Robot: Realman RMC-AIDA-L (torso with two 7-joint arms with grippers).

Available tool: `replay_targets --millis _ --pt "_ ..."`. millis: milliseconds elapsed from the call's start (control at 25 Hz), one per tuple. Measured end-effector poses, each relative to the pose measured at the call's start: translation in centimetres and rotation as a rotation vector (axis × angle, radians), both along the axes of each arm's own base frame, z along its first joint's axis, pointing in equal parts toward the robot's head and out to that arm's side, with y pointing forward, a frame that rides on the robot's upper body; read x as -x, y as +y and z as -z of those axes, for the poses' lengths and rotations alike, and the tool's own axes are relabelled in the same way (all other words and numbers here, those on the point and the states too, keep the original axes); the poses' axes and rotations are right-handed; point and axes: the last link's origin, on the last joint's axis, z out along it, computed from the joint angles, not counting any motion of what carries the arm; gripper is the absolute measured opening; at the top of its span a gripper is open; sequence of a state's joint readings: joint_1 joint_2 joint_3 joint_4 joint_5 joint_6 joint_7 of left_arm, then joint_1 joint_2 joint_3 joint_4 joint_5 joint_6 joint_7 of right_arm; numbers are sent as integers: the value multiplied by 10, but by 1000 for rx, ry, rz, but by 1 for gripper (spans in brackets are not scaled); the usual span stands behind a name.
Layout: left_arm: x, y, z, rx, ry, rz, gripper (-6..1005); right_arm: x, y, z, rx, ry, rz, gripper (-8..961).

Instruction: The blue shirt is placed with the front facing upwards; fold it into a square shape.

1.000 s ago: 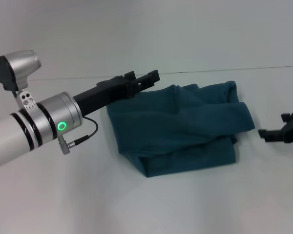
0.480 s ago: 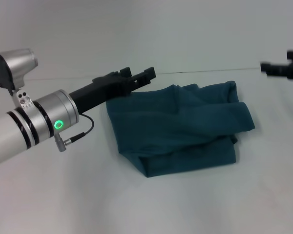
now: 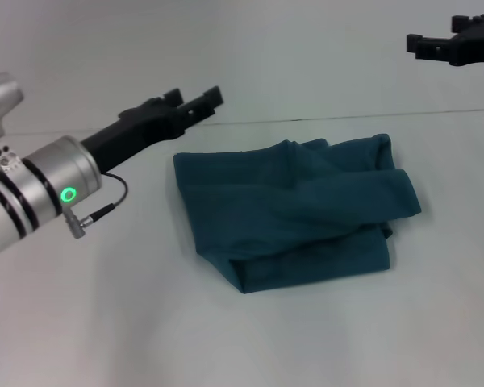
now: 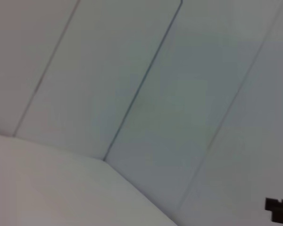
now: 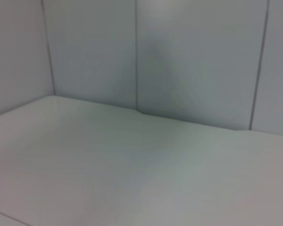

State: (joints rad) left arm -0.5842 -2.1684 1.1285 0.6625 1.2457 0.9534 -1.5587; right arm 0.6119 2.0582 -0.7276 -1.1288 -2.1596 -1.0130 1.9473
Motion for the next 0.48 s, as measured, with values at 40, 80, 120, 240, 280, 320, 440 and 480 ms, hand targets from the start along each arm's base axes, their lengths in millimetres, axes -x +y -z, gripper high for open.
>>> replay_targets --millis 40,80,120,240,280,320,440,480 --pt "3 0 -3 -15 0 -4 870 2 0 1 7 2 -13 917" --pt "6 1 -6 -33 3 -6 870 4 0 2 16 5 -22 917" --pt "8 1 -8 -48 3 -6 870 5 0 2 23 8 -25 917" --pt "8 2 -16 -94 -6 12 871 5 -2 -2 46 34 -25 917" --pt "7 3 -19 -107 -20 18 871 5 -3 -4 52 43 -22 917" --pt "5 4 -22 -117 -34 21 871 5 -4 -3 63 56 -19 917" --pt "1 6 -28 -138 -42 39 871 6 -6 2 99 102 -2 917" --pt "-1 5 -28 -140 -39 49 871 6 -6 4 107 113 3 917"
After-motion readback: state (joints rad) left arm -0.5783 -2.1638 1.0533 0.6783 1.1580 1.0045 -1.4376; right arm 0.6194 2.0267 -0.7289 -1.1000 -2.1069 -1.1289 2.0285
